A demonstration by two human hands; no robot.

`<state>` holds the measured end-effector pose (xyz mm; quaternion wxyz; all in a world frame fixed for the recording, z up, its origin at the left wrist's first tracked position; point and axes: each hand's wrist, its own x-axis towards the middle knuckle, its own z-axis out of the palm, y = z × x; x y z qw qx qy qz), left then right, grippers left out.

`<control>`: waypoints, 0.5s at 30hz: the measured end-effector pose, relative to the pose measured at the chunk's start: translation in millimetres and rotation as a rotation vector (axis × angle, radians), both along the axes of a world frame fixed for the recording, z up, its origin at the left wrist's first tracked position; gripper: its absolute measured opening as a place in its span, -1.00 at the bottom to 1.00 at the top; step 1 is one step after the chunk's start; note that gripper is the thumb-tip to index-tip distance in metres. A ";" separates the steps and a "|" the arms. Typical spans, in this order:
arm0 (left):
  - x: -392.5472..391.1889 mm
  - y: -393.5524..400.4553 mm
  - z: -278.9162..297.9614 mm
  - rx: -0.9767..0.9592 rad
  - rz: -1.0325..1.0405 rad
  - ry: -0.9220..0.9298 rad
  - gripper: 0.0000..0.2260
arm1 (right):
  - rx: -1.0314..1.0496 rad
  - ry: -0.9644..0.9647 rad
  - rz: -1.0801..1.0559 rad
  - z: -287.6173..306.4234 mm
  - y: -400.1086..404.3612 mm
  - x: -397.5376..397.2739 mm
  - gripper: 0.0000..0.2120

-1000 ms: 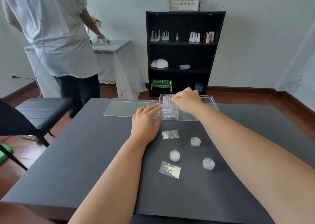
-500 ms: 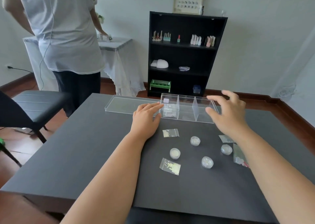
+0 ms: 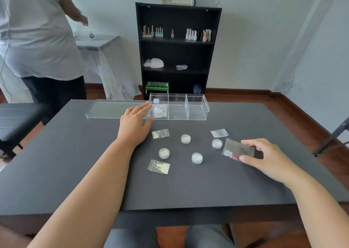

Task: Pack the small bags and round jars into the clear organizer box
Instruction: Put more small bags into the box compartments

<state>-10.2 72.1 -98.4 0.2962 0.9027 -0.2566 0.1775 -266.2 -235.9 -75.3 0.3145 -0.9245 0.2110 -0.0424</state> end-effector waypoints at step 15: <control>-12.9 2.5 2.2 0.085 -0.001 -0.016 -0.55 | 0.064 0.277 0.062 26.9 -1.4 40.2 -0.48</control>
